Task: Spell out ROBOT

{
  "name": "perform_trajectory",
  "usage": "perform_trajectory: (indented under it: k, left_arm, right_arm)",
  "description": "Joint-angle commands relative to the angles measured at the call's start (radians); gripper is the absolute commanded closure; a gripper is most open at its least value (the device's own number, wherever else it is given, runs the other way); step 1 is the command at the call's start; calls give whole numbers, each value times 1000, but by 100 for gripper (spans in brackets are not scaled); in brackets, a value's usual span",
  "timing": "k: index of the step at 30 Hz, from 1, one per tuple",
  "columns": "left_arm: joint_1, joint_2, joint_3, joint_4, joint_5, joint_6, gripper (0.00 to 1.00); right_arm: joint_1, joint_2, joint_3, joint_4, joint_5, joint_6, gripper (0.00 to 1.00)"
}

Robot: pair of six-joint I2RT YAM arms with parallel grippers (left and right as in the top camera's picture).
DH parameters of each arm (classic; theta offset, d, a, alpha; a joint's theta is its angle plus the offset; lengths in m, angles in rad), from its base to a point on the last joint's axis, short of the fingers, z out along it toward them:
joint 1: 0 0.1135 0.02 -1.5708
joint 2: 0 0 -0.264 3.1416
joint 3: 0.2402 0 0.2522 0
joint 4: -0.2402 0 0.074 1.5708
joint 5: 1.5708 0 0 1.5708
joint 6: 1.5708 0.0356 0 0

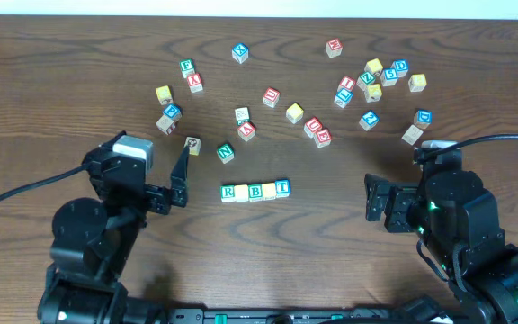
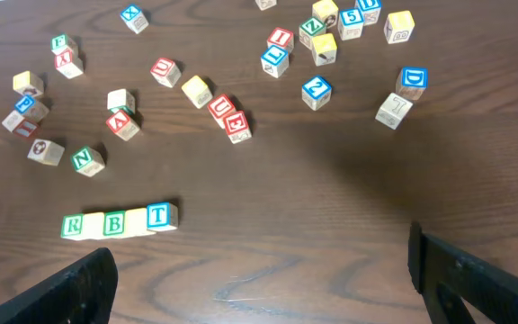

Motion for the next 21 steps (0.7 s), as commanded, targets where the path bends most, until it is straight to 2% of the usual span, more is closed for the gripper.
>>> perform_trajectory:
  k: [1,8,21]
  left_arm:
    - [2,-59,18,31,-13,15,2]
    - [2,-239,18,47,-12,15,2]
    - [2,-457,3,6,-19,16,2]
  right_arm:
    - [-4,-2,1,-1,15,-12,1]
    - [-4,-2,1,-1,15,-12,1]
    - [-4,-2,1,-1,15,-12,1]
